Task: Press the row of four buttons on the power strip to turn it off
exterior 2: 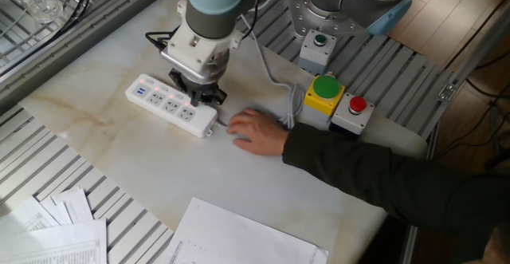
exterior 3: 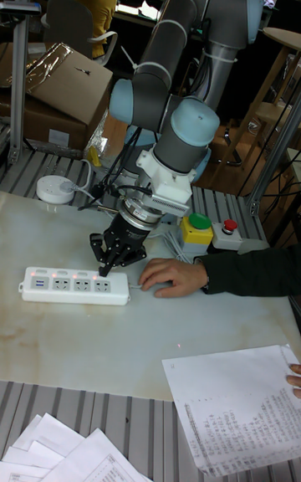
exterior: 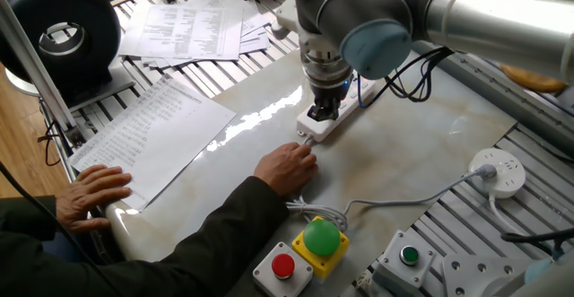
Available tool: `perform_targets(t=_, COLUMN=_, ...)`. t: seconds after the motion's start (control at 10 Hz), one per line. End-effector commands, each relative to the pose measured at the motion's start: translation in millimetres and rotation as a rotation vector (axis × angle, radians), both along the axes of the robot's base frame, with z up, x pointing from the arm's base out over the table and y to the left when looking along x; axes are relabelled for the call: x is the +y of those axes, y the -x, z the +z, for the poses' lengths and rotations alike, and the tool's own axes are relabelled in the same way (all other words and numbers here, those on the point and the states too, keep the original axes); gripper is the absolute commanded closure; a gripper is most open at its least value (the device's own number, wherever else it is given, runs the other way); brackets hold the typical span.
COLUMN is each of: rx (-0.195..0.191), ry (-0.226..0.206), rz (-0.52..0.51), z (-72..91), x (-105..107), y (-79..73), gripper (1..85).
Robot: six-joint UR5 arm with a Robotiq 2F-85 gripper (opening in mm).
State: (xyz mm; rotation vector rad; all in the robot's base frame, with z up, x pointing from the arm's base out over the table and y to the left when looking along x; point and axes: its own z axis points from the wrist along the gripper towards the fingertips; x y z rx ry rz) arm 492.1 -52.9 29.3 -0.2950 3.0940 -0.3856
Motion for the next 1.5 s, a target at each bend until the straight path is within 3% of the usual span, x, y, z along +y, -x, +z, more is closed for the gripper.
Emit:
perform_targets(t=0.0, rx=-0.015, ry=-0.004, rz=-0.007, z=-6.7, x=3, y=-3.1, gripper=84.7)
perform_targets(t=0.1, rx=-0.02, ry=0.004, rz=-0.013, z=-5.9, x=7, y=-2.9, gripper=84.7)
perform_targets(t=0.2, rx=-0.003, ry=0.023, rz=-0.029, z=6.9, x=15, y=-0.4, gripper=84.7)
perform_targets(t=0.3, rx=0.018, ry=0.06, rz=-0.048, z=30.8, x=27, y=1.9, gripper=84.7)
perform_targets(t=0.4, rx=0.026, ry=0.058, rz=-0.034, z=50.8, x=34, y=-3.6, gripper=84.7)
perform_targets(t=0.5, rx=0.025, ry=0.027, rz=-0.012, z=52.1, x=32, y=-10.6, gripper=84.7)
perform_targets(t=0.7, rx=0.029, ry=0.051, rz=0.031, z=47.5, x=12, y=-19.9, gripper=84.7)
perform_targets(t=1.0, rx=0.009, ry=0.057, rz=0.076, z=26.7, x=-7, y=-30.6, gripper=84.7)
perform_targets(t=1.2, rx=-0.009, ry=0.041, rz=0.088, z=11.1, x=-10, y=-37.1, gripper=84.7)
perform_targets(t=1.4, rx=-0.015, ry=0.039, rz=0.089, z=6.2, x=-11, y=-39.1, gripper=84.7)
